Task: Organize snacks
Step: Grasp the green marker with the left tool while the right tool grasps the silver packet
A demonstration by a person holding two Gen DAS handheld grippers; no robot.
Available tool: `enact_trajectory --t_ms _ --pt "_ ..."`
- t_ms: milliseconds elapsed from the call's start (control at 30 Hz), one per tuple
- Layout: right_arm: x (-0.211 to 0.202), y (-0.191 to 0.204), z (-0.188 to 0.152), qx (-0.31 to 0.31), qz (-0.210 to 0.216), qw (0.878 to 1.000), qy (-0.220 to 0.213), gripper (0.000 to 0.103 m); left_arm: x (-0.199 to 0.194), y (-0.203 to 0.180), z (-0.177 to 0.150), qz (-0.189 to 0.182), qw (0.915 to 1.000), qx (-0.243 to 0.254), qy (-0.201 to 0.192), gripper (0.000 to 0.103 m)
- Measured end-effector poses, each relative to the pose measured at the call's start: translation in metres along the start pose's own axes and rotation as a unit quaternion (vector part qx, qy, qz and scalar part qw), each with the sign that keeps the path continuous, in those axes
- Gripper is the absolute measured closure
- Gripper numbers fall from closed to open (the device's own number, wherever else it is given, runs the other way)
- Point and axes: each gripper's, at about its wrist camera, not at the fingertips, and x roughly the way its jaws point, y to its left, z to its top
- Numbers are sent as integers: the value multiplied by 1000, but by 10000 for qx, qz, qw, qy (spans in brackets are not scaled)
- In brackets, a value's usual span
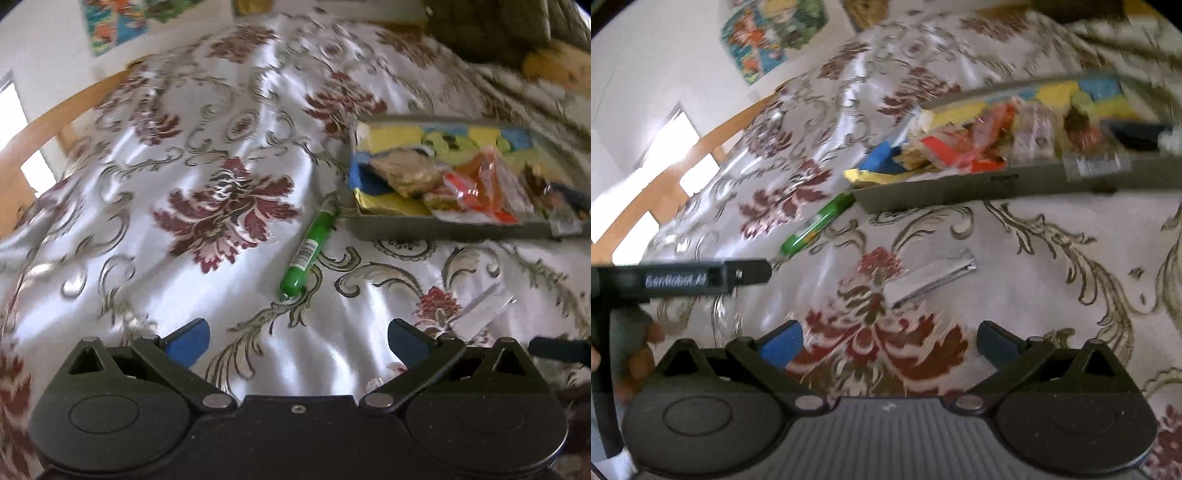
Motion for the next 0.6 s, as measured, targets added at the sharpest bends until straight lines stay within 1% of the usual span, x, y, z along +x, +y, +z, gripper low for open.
enact_trajectory --t_ms 67,200,300,367,433,467,533,567,600 --pt "5 -7 3 102 122 9999 -68 0 9 -1 6 58 9998 174 29 1" --pt "13 -8 8 -146 183 9995 -208 2 25 -1 15 206 9987 469 -19 1" --pt "20 -8 11 -192 236 9992 -254 5 37 -2 23 217 9979 610 12 1" --pt "24 -8 13 -221 256 9990 -283 9 44 -3 27 166 9972 726 47 1" --pt "27 -9 17 -213 289 9989 -311 18 51 -6 31 127 9964 843 18 5" --pt "28 -10 18 -192 309 9988 -322 20 54 -8 33 98 9959 899 18 7" --pt "31 -14 22 -124 357 9988 -325 30 60 -10 36 36 9954 960 38 12" --pt "33 -16 24 -88 376 9987 -329 32 64 -10 37 1 9951 986 49 16" --pt "34 -17 25 -65 381 9987 -332 37 69 -10 38 8 9954 959 81 23"
